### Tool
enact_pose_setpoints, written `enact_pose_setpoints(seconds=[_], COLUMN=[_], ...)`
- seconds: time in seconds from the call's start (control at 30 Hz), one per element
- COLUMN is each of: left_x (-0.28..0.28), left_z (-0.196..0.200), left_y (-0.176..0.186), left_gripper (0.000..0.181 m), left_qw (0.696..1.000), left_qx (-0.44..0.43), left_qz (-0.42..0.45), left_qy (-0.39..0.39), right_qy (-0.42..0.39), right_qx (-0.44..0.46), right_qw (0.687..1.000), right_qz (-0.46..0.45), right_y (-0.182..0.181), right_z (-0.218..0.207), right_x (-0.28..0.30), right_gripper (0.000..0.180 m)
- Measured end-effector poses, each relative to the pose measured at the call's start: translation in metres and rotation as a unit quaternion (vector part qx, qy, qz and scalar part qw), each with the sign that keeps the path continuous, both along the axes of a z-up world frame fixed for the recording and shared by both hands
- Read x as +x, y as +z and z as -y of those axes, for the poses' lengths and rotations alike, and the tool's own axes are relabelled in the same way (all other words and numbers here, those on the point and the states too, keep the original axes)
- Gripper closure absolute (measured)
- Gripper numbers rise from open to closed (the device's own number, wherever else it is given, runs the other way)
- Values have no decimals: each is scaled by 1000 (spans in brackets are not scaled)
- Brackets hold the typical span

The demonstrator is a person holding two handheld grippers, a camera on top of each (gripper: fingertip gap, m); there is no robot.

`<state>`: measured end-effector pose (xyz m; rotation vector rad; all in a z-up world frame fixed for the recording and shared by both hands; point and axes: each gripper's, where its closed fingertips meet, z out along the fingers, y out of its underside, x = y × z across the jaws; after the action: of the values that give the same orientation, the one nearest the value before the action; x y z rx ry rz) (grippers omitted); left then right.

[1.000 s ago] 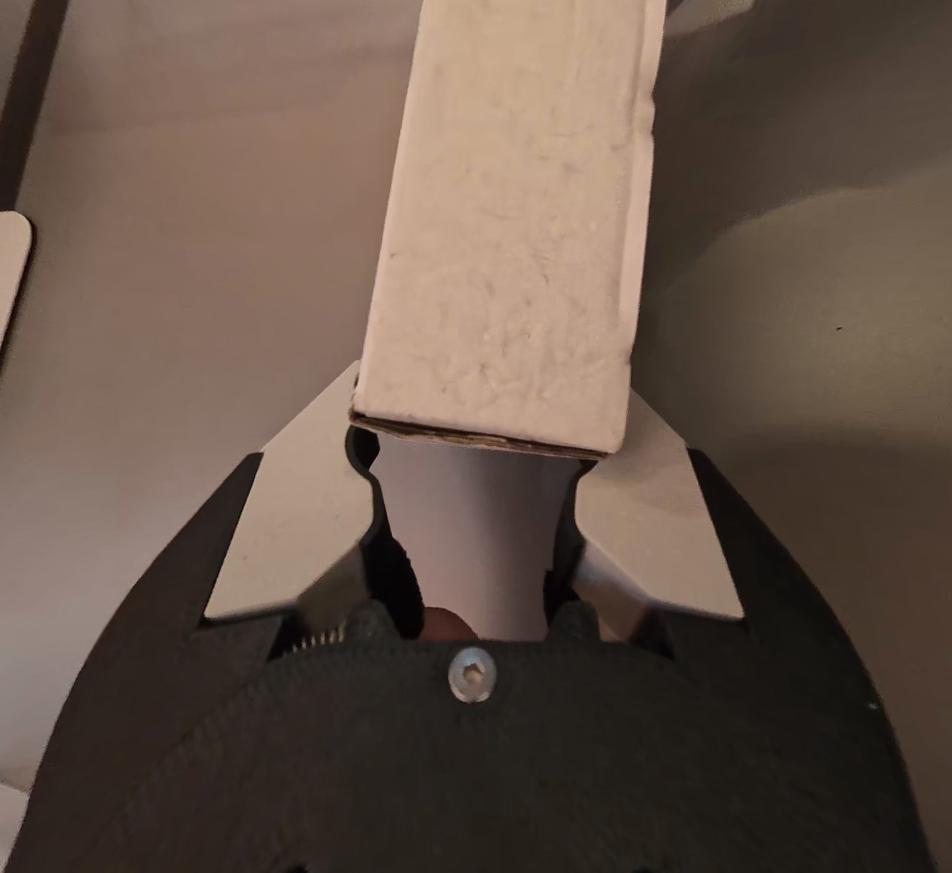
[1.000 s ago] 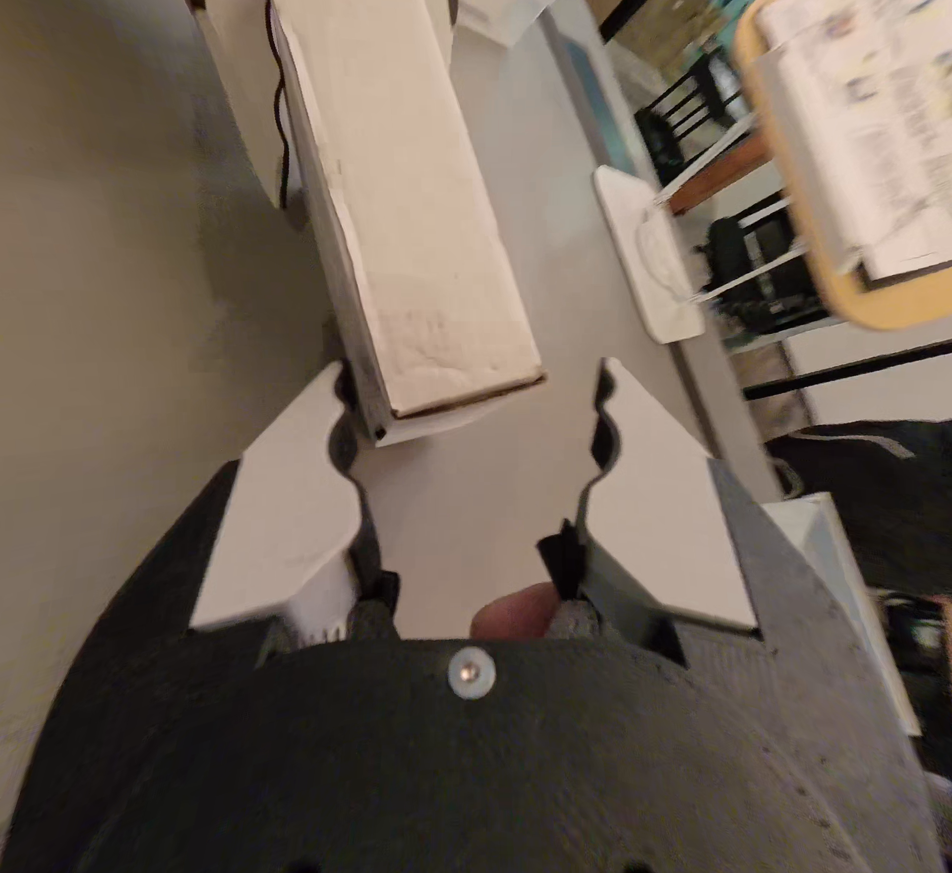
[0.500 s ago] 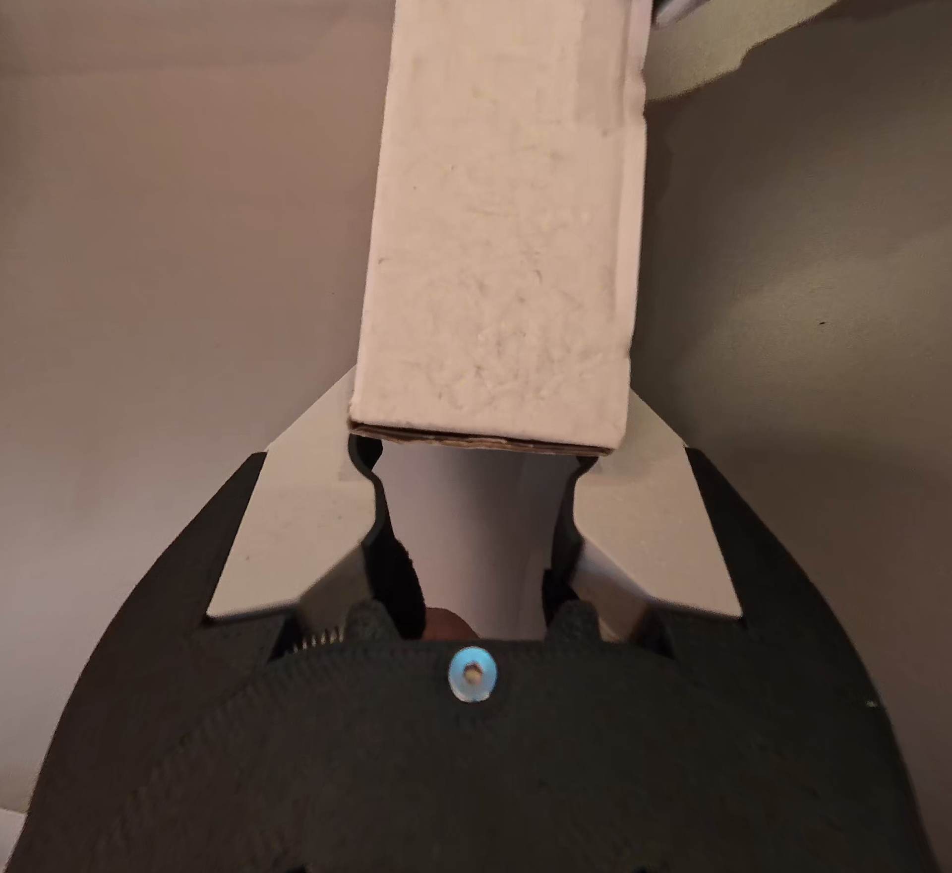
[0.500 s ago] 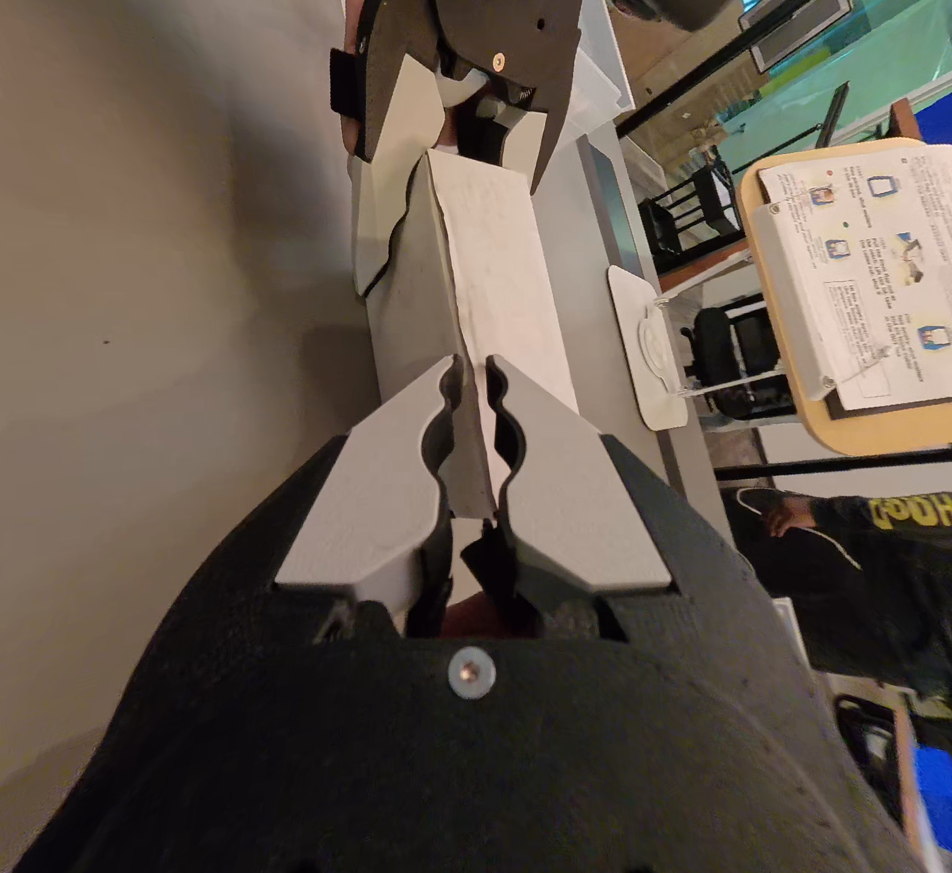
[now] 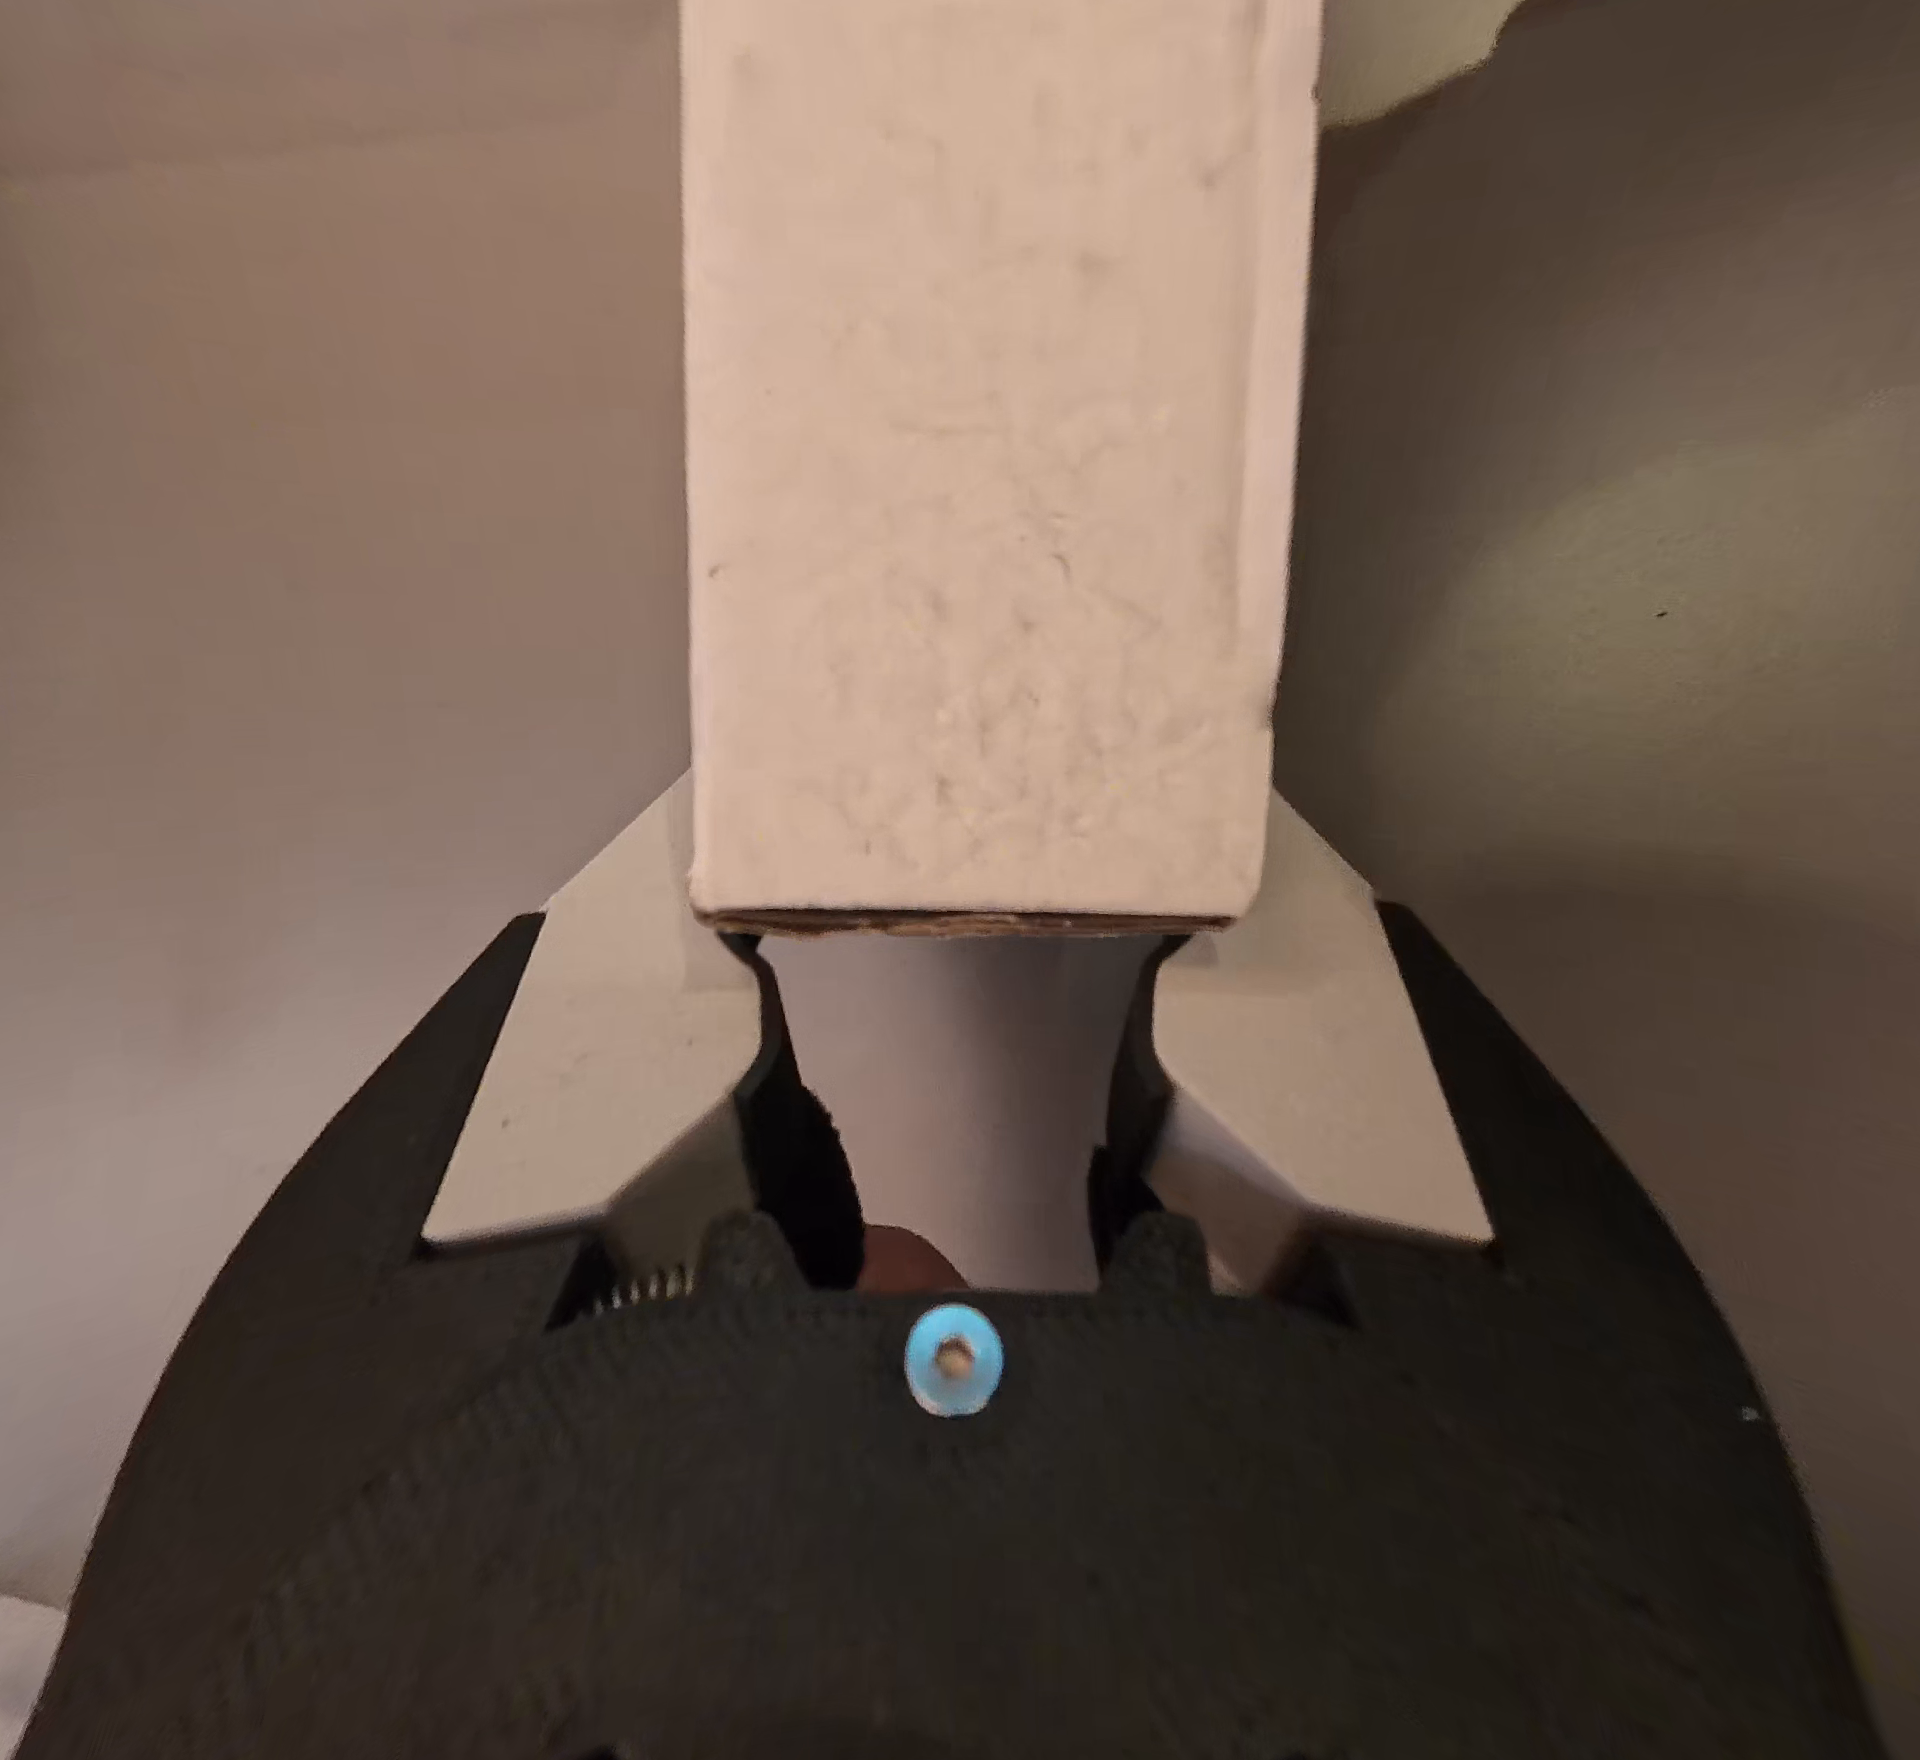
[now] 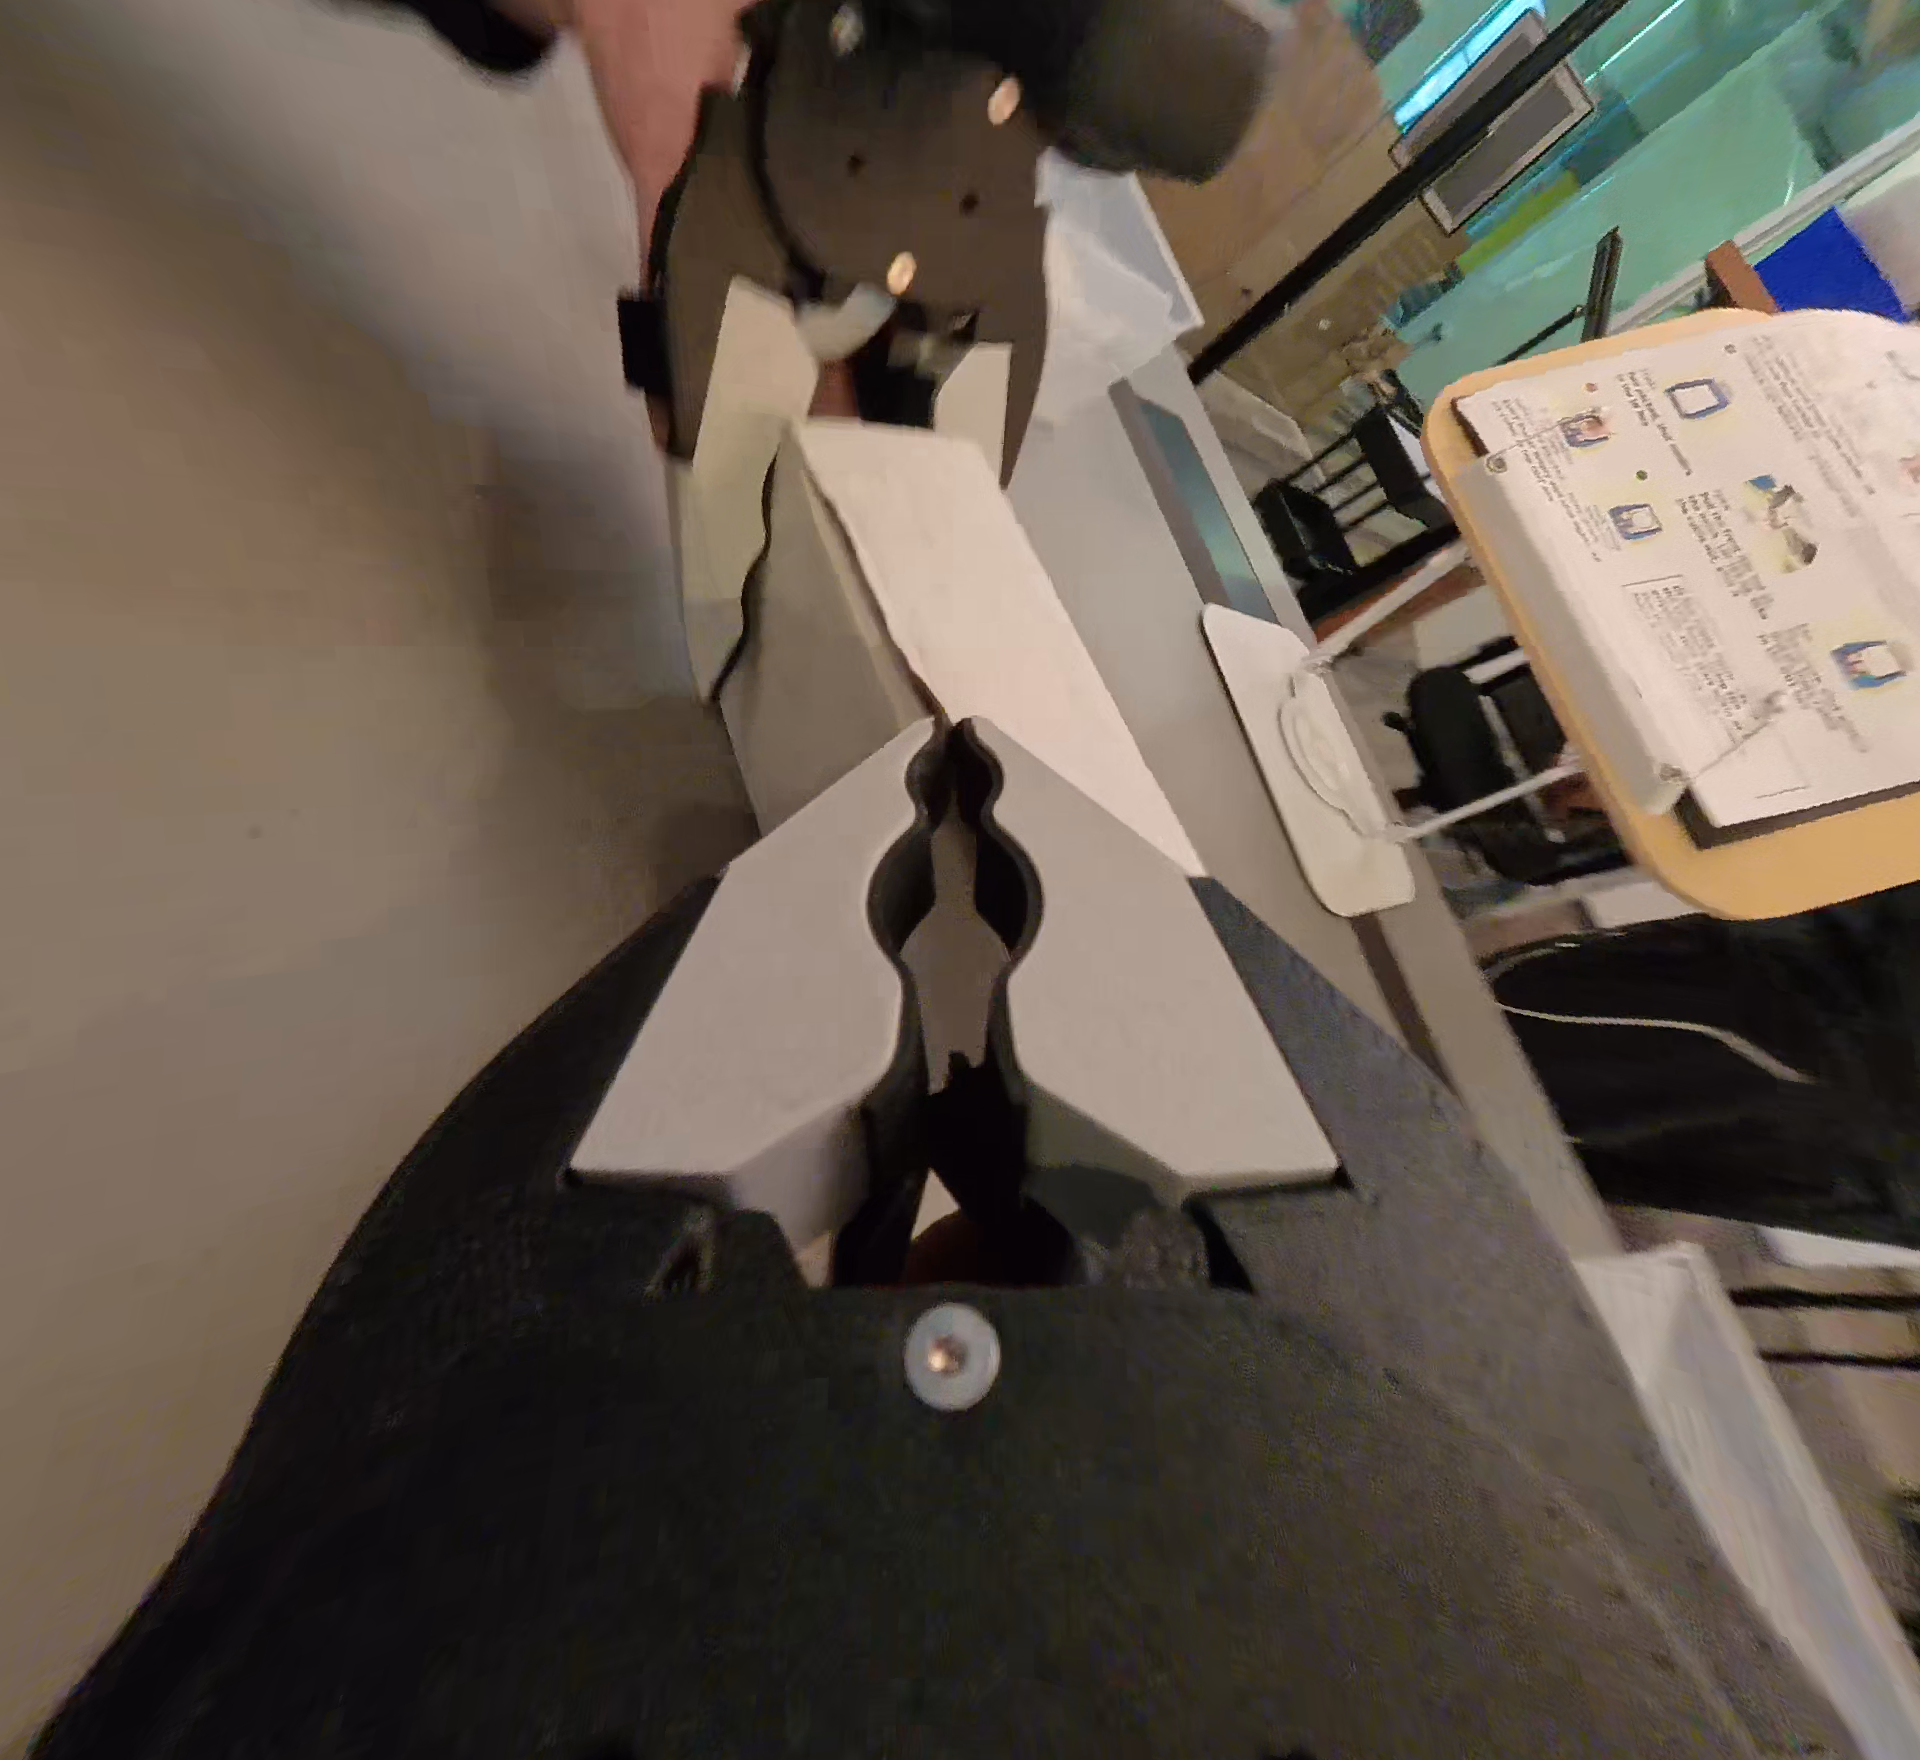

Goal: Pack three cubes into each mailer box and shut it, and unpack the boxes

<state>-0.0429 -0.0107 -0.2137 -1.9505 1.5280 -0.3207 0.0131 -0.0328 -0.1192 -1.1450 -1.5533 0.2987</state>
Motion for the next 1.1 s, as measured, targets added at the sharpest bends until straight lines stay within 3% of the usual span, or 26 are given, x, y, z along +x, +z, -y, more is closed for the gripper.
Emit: enact_pose_setpoints(seconds=[0.3,0.53,0.7,0.87,1.1], left_x=[-2,-6,-8,-8,-9], left_z=[-6,-14,-14,-14,-14], left_y=[-3,-4,-5,-6,-8], left_gripper=[113,114,114,115,115], left_qw=[998,994,991,989,987], left_qx=[25,39,14,-3,-33], left_qz=[-66,-105,-135,-149,-154], left_qy=[-6,2,-1,-14,-20], right_qy=[-16,-14,-48,-51,-75], right_qx=[-22,-163,-56,-60,44], right_qw=[1000,983,997,996,996], right_qz=[8,-86,-10,-37,-5], right_y=[3,4,1,8,13], right_z=[-2,-10,-14,-16,-22], right_x=[3,5,9,9,8], right_gripper=[180,180,180,180,180])
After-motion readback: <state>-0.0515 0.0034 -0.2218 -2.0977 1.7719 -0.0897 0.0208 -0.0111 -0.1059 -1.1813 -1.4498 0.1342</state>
